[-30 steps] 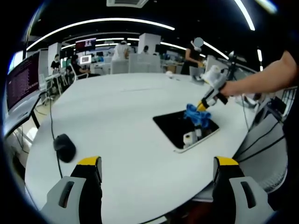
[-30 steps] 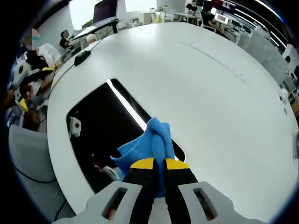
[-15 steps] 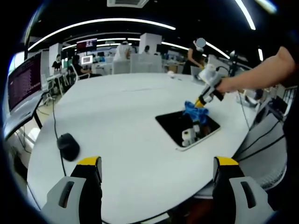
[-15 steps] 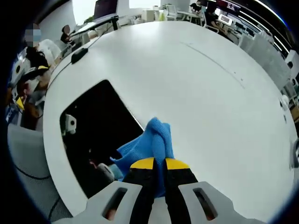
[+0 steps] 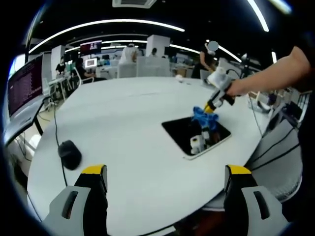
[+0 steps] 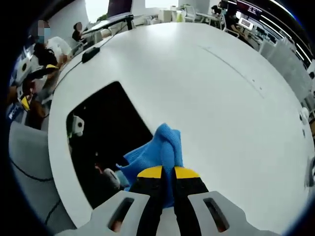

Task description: Wipe the mirror surface with the cleaning cloth until all visible marks leave the cleaned area.

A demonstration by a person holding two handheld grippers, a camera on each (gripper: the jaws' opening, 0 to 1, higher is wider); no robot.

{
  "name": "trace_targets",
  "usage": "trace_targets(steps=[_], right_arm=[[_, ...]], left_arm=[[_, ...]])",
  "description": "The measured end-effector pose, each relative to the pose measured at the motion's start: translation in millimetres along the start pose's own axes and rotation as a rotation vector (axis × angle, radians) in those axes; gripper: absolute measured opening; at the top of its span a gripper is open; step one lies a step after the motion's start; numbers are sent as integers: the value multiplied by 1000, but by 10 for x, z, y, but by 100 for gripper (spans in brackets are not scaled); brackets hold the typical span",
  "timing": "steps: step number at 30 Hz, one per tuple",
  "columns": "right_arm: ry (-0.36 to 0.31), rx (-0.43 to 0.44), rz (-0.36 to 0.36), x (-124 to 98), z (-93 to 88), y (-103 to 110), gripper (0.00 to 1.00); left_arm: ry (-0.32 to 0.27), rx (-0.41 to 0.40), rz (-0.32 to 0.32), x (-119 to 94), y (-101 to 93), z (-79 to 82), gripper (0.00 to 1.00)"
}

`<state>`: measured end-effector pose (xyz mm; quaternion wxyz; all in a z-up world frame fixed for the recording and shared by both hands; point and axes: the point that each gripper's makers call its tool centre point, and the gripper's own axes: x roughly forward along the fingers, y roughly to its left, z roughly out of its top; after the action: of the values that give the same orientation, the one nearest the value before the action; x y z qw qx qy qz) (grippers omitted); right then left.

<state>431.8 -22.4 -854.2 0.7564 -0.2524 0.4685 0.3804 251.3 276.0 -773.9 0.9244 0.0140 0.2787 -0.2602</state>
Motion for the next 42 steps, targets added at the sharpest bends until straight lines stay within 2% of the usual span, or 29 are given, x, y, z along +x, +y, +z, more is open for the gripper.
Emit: trace_targets(steps=[12, 19, 22, 30, 42], right_arm=[[-24, 60, 7, -20, -2, 19, 2], [-27, 25, 8, -106, 70, 14, 2], [-26, 35, 16, -162, 126, 10, 2], [-48, 9, -11, -335, 305, -119, 2], [-56, -9, -26, -429, 369, -163, 2]], left_arm=[[-8, 11, 16, -24, 30, 25, 100], [-13, 15, 17, -19, 25, 68, 100], [-14, 16, 15, -8, 9, 70, 100], [-11, 20, 3, 34, -39, 85, 100], [-16, 18, 1, 44, -55, 99, 100]])
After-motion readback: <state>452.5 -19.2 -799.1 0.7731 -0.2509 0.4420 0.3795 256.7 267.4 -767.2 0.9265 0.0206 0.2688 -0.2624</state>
